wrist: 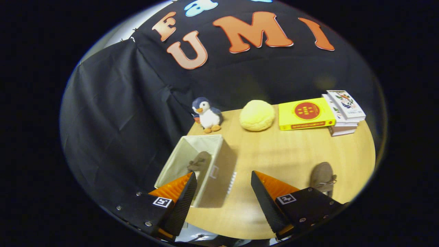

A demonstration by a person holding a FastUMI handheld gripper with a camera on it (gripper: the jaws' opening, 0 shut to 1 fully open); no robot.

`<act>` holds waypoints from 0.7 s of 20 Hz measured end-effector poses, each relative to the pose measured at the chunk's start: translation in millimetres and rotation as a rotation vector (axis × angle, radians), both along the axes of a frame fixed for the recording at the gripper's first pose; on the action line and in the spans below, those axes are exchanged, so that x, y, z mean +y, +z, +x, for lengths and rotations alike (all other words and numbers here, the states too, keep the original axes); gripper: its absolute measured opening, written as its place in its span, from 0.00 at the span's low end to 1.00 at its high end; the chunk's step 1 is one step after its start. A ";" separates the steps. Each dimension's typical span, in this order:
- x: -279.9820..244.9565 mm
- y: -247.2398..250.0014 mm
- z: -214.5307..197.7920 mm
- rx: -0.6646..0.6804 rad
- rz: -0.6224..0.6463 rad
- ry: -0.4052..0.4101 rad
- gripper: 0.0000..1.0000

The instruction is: Open the storage box then place both shoes into the box .Put the left shoe in first, then the right shoe, with the right side of both shoes facing outward in a uniform manner.

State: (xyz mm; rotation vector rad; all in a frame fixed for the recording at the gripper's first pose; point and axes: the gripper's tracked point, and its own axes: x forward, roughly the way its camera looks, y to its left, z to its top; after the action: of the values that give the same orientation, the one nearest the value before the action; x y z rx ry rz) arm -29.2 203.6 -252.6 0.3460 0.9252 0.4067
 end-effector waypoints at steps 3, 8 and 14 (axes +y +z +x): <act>-66.5 -38.4 -10.9 0.016 -0.086 -0.073 0.96; -158.7 -105.5 -35.9 0.082 -0.215 -0.142 0.96; -207.8 -177.8 -53.2 0.162 -0.297 -0.113 0.92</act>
State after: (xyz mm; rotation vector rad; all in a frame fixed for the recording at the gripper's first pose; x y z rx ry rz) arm -82.4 -4.3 -430.4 0.1593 1.1023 0.1350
